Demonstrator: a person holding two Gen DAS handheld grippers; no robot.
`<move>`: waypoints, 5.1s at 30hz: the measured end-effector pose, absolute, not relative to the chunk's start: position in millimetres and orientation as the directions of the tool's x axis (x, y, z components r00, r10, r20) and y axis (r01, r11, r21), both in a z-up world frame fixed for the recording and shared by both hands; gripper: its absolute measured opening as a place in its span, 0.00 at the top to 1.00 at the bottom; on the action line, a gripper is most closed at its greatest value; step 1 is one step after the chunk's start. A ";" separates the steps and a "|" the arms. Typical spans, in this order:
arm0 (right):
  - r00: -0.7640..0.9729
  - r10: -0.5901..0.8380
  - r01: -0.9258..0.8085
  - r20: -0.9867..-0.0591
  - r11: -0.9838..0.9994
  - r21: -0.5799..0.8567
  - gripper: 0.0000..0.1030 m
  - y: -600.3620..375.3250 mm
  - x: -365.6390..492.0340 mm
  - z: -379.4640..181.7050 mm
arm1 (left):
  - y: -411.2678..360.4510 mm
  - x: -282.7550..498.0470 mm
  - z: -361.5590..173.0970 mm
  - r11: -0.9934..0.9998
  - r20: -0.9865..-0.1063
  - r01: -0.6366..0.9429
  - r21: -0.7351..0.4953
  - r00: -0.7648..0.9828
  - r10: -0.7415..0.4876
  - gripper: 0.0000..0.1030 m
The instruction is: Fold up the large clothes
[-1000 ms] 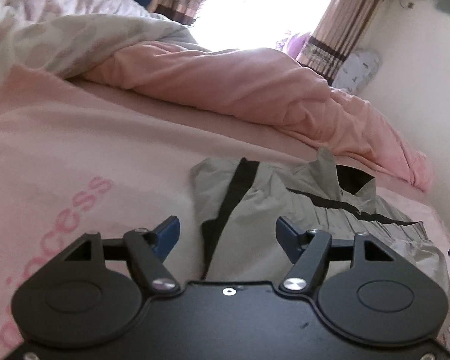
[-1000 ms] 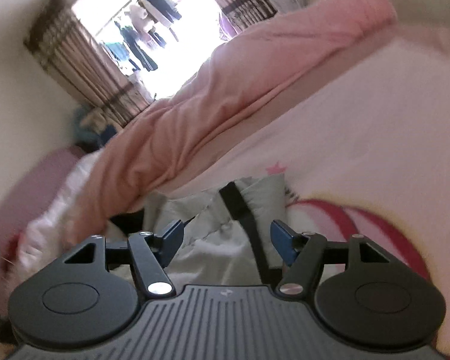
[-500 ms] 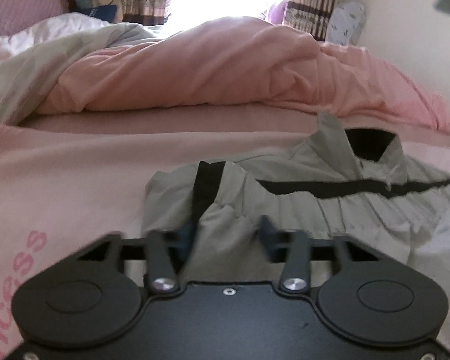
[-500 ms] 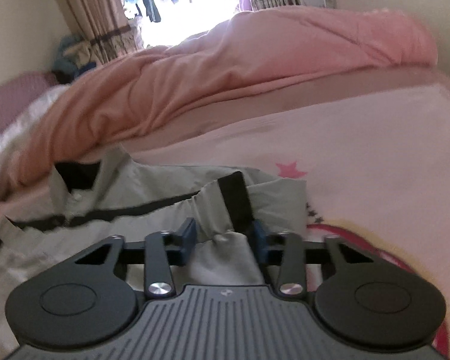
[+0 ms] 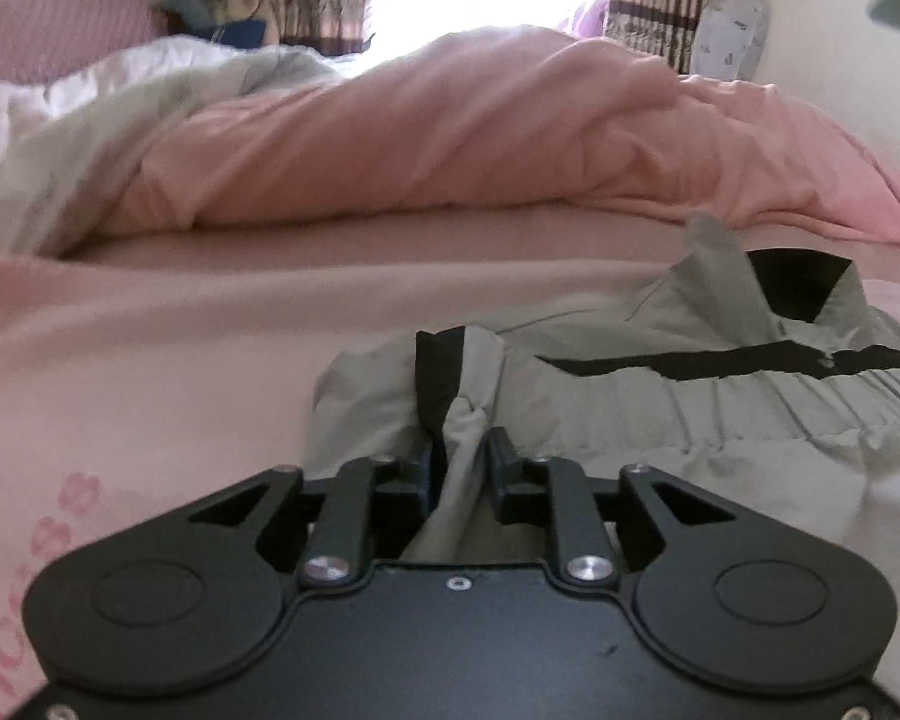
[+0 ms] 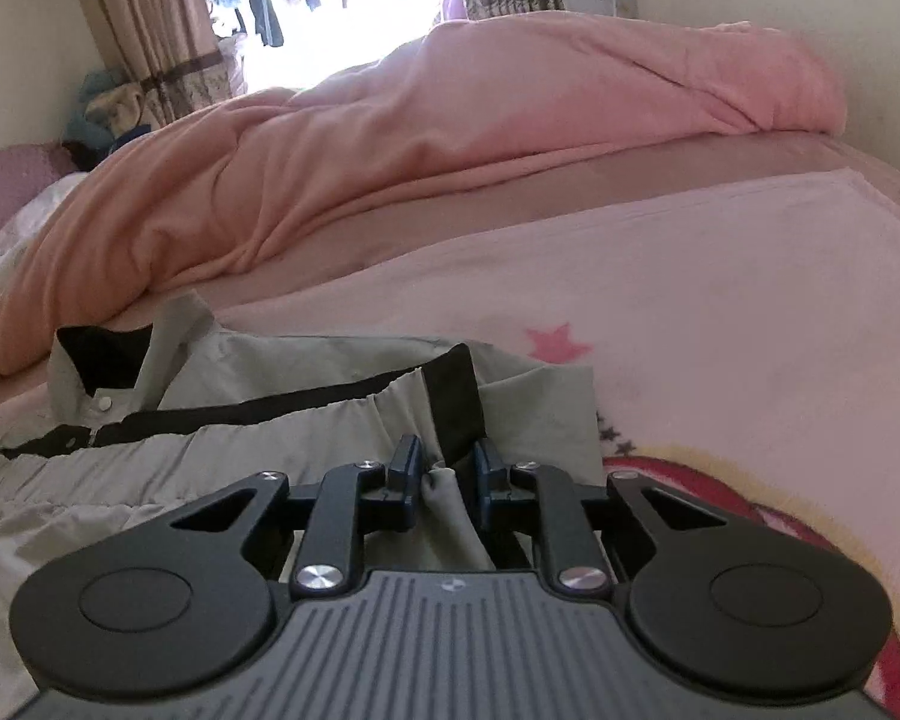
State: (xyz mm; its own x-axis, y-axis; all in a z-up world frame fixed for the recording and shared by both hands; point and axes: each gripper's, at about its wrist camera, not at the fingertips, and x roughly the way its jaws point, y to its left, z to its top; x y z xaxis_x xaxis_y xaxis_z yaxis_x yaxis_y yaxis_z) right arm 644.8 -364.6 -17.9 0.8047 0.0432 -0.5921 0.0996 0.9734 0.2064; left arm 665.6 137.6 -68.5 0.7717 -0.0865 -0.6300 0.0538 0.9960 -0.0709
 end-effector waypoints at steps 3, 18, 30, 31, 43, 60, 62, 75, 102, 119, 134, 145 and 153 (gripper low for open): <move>0.807 0.023 0.099 -0.590 0.980 0.174 0.68 -361.4 641.2 -16.8 | 146.6 666.6 -63.1 0.994 -0.642 0.026 -0.107 0.761 -0.089 0.61; 0.834 0.344 -0.257 -0.431 0.934 0.248 0.80 -208.4 492.3 16.3 | 33.5 501.9 -6.3 0.939 -0.578 0.247 -0.239 0.741 -0.342 0.38; 0.830 0.130 -0.030 -0.543 0.981 0.190 0.90 -268.5 480.7 -33.1 | 78.2 489.3 -57.1 0.983 -0.669 0.076 -0.166 0.724 -0.169 0.38; 0.832 0.100 0.005 -0.546 0.982 0.188 0.92 -286.6 480.2 -35.2 | 88.1 487.8 -58.3 0.986 -0.670 0.059 -0.155 0.728 -0.149 0.38; 0.830 0.121 0.072 -0.545 0.945 0.320 0.88 -340.1 480.4 -53.7 | 108.5 485.1 -59.4 0.988 -0.675 0.034 -0.149 0.727 -0.127 0.35; 0.845 0.336 0.181 -0.416 0.552 0.814 0.46 -402.5 404.5 -93.1 | 193.7 405.7 -81.9 0.644 -0.546 -0.250 -0.723 0.778 -0.310 0.30; 0.864 0.322 0.182 -0.387 0.516 0.837 0.46 -406.7 408.9 -96.6 | 198.4 411.4 -86.1 0.598 -0.511 -0.254 -0.760 0.803 -0.307 0.30; 0.890 0.275 0.225 -0.365 0.431 0.874 0.93 -412.8 422.8 -96.4 | 216.7 415.0 -73.8 0.548 -0.457 -0.241 -0.801 0.838 -0.299 0.96; 0.896 0.084 0.044 -0.435 0.960 0.277 0.54 -344.0 413.4 -2.3 | 145.6 403.5 -8.1 0.933 -0.536 0.006 -0.359 0.818 -0.211 0.73; 0.873 -0.010 0.126 -0.488 0.970 0.206 0.77 -362.5 458.4 -18.5 | 156.7 459.5 -28.6 0.940 -0.611 -0.030 -0.339 0.767 -0.196 0.73; 0.848 -0.104 0.169 -0.520 0.982 0.079 0.77 -346.3 541.3 -46.1 | 118.5 545.2 -53.6 0.982 -0.650 0.038 -0.184 0.745 -0.150 0.59; 0.847 -0.120 0.183 -0.518 0.980 0.072 0.76 -343.2 526.9 -30.9 | 118.4 523.6 -32.0 0.983 -0.654 0.028 -0.183 0.742 -0.144 0.50; 0.871 -0.110 0.165 -0.479 0.983 0.074 0.74 -340.2 466.5 -10.5 | 109.9 437.0 -14.6 0.988 -0.603 0.107 -0.112 0.783 -0.153 0.41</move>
